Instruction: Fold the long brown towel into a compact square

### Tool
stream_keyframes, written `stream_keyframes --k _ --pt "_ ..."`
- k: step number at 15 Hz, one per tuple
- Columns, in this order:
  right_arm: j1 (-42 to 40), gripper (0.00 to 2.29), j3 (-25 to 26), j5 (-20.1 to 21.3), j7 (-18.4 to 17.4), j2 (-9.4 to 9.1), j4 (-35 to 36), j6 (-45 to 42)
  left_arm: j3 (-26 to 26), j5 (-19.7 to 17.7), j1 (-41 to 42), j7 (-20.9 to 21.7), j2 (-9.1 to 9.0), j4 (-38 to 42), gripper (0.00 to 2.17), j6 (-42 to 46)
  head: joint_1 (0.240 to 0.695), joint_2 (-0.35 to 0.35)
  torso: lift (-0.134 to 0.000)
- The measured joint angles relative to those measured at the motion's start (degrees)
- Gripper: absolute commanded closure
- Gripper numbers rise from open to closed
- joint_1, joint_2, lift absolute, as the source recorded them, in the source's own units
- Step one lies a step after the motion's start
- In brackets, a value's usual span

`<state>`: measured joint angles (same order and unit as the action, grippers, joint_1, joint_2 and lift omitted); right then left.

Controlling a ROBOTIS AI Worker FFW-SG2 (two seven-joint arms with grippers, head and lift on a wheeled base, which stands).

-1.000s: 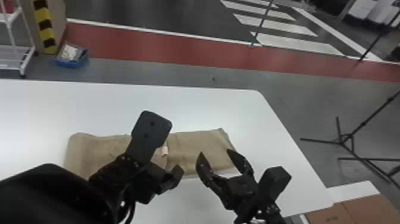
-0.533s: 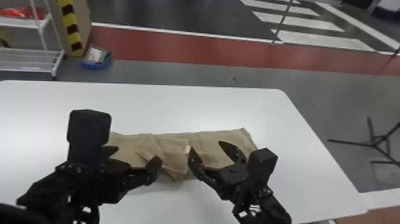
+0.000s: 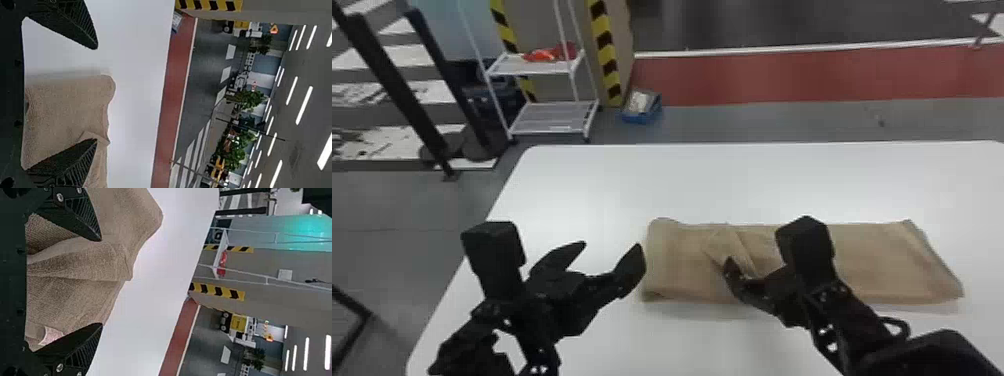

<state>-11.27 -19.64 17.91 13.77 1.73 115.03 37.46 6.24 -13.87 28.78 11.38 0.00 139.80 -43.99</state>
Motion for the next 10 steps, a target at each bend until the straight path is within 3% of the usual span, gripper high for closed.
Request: stream_keyframes --k 4,6,10 --pt "4.5 0.35 -5.2 6.2 -0.4 -0.40 -2.4 9.7 2.3 -3.0 1.3 1.3 0.00 -1.7 0.04 2.3 0.695 0.202 -0.123" --pt "5.7 0.46 -6.1 7.0 -0.4 -0.60 -3.5 12.4 2.4 -3.2 1.4 1.4 0.00 -2.0 0.05 2.4 0.695 0.203 -0.123" --pt "6.0 0.37 -6.6 7.1 -1.0 -0.75 -3.7 12.6 2.4 -3.2 1.4 1.5 0.00 -2.2 0.06 2.4 0.695 0.205 -0.123"
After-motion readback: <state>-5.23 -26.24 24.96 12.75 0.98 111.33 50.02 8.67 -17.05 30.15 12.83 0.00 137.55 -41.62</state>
